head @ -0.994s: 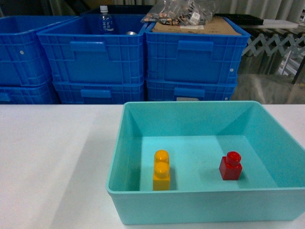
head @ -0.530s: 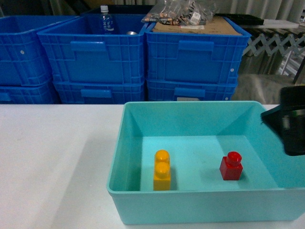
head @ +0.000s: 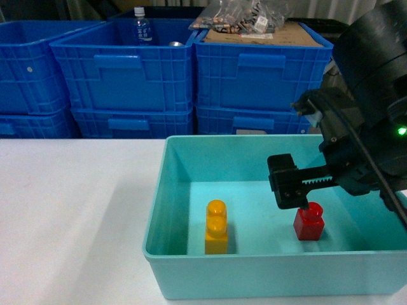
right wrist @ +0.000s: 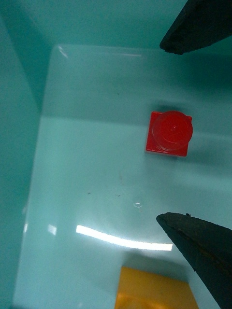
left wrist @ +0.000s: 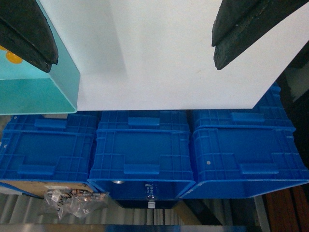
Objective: Pick red block from blue box to shelf
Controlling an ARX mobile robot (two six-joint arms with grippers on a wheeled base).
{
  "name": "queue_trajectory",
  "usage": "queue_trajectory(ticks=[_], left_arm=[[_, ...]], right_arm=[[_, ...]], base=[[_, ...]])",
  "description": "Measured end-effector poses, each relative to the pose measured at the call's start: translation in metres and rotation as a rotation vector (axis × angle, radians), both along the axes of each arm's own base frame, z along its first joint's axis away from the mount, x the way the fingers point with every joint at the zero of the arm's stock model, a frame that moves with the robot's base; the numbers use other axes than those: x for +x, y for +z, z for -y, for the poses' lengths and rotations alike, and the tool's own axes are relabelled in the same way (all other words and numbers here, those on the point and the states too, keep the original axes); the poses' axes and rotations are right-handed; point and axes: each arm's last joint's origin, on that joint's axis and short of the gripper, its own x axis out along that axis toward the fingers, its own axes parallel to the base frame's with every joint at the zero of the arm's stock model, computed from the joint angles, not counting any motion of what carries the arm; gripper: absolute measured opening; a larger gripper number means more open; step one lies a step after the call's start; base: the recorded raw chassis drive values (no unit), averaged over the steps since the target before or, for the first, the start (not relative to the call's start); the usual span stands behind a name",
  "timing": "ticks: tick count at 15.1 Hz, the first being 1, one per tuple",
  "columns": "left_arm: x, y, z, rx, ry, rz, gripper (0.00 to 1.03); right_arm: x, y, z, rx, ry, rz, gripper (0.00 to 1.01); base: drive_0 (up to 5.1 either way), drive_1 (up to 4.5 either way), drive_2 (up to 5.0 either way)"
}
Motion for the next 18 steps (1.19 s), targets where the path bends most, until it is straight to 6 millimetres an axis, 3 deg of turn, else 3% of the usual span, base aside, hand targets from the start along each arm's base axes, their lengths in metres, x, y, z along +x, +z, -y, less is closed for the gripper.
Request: queue_trajectory(ticks=[5,6,7,10,12,18], left_arm=[[0.0,0.0,0.0,0.0,0.0,0.0,0.98],[0.0,0.0,0.0,0.0,0.0,0.0,0.98],[0.0,0.0,0.0,0.0,0.0,0.0,0.98],[0.0,0.0,0.0,0.0,0.0,0.0,0.98],[0.0,0.0,0.0,0.0,0.0,0.0,0.98],[0.0,0.0,0.0,0.0,0.0,0.0,0.98]], right_arm=[[0.018,-0.03,-0.006,0.019,-0.073,-0.076,0.98],[0.02,-0.048,-0.007,0.01,-0.088,-0.115,0.98],[0.022,-0.061,-0.008,-0.007,-0.105,-0.137,0.71],[0.023,-0.061,-0.009,-0.007,-0.107,-0.133,0.4],[0.023,-0.061,-0.01,-0.005,-0.11,-0.132,0.33],[0.018,-0.054,-0.008,0.031,-0.111,-0.067,0.29]], base=[[0.0,0.0,0.0],[0.0,0.0,0.0],[0.0,0.0,0.0],[0.0,0.0,0.0],[0.0,0.0,0.0],[0.0,0.0,0.0]])
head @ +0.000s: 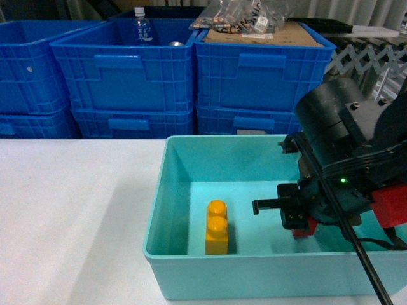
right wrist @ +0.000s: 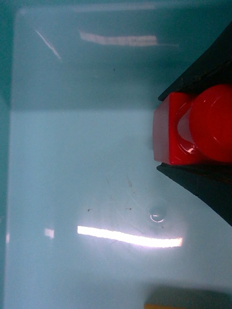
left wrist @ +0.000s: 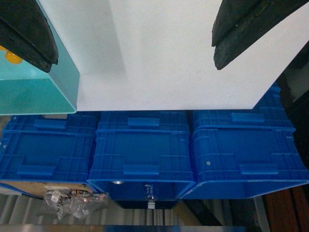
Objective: Pick red block from blue box to shelf
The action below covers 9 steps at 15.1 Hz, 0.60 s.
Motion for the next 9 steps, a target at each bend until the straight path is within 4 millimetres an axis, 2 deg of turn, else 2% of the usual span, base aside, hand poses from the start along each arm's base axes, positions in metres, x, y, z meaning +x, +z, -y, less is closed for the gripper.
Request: queue_trajectory(ticks=[2,4,5,8,9], left_arm=[[0.0,0.0,0.0,0.0,0.0,0.0,0.98],[0.0,0.0,0.0,0.0,0.0,0.0,0.98],[0.0,0.0,0.0,0.0,0.0,0.0,0.98],[0.0,0.0,0.0,0.0,0.0,0.0,0.98],[0.0,0.0,0.0,0.0,0.0,0.001,0.98]], right_arm=[[-0.012,0.028,0.005,0.037,0.003,0.119,0.29],[-0.034,0.076,0.012,0.094,0.007,0.311,0.29],[-0.051,0.095,0.019,0.108,0.013,0.409,0.29],[-0.119,0.13,0.045,0.045,-0.021,0.664,0.29],[-0.12,0.136,0.047,0.046,-0.035,0.778,0.29]], base=[[0.0,0.0,0.0],[0.0,0.0,0.0],[0.0,0.0,0.0],[0.0,0.0,0.0],[0.0,0.0,0.0]])
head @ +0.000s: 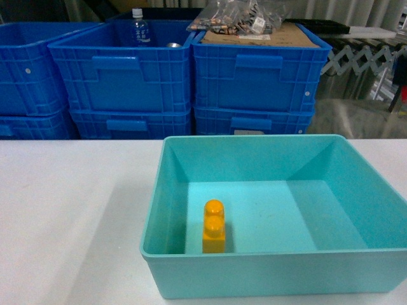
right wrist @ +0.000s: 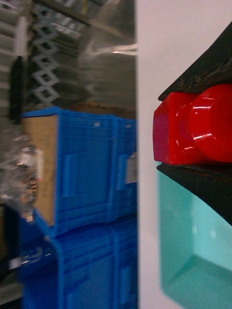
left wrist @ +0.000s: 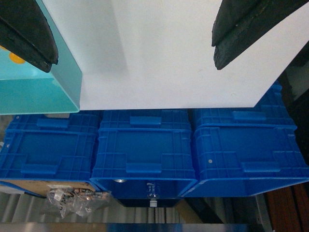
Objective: Pick red block from blue box to shelf
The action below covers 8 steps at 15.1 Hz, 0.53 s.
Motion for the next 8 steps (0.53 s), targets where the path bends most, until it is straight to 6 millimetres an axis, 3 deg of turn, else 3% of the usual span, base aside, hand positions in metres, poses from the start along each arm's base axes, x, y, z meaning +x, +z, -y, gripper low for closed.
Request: queue_trajectory(ticks=[1,3,5,8], left_arm=[[0.0,0.0,0.0,0.0,-0.004,0.0,0.98],[0.0,0.0,0.0,0.0,0.002,-0.002,0.98],[0.0,0.0,0.0,0.0,0.0,-0.002,0.98],[0.0,0.0,0.0,0.0,0.0,-0.002,0.98]], right_arm=[[-0.005,-0.005,0.008,0.001,-0.001,0.119,0.28],[-0.032,-0.03,0.029,-0.018,-0.011,0.143,0.28],[-0.049,-0.024,0.042,-0.015,-0.015,0.204,0.28],[-0.072,-0.04,0.055,-0.024,-0.004,0.167,0.28]], base=[[0.0,0.0,0.0],[0.0,0.0,0.0],[0.0,0.0,0.0],[0.0,0.0,0.0]])
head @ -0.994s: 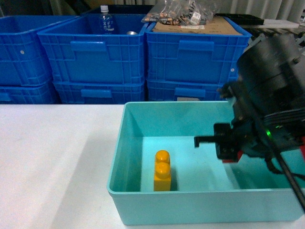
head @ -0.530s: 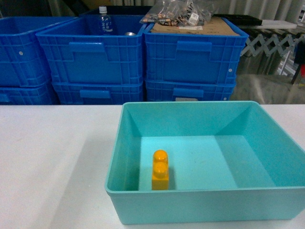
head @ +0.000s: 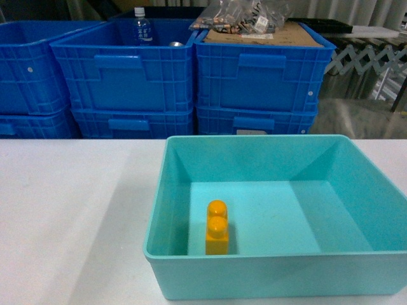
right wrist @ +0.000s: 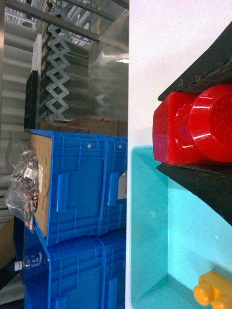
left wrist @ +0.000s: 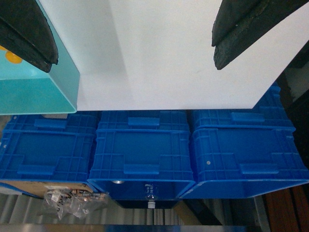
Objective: Pick red block from blue box to shelf
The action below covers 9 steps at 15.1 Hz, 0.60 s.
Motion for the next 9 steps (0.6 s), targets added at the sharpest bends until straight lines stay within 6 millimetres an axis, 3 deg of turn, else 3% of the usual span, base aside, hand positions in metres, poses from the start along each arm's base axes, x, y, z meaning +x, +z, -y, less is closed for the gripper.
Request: queue_trajectory(ticks=[6,7,9], left_arm=[[0.0,0.0,0.0,0.0,0.001,0.0,0.98],[0.0,0.0,0.0,0.0,0.0,0.0,0.98],[0.0,0.0,0.0,0.0,0.0,0.0,0.98]], right_arm=[[-0.031,-0.011,0.023,0.002,-0.02,0.044,0.28],[-0.035,-0.018,0.023,0.002,-0.011,0.004,0.28],[-0.041,-0.014,0.022,0.0,-0.001,0.022,0.28]], base=[[0.0,0.0,0.0],[0.0,0.0,0.0],[0.0,0.0,0.0]])
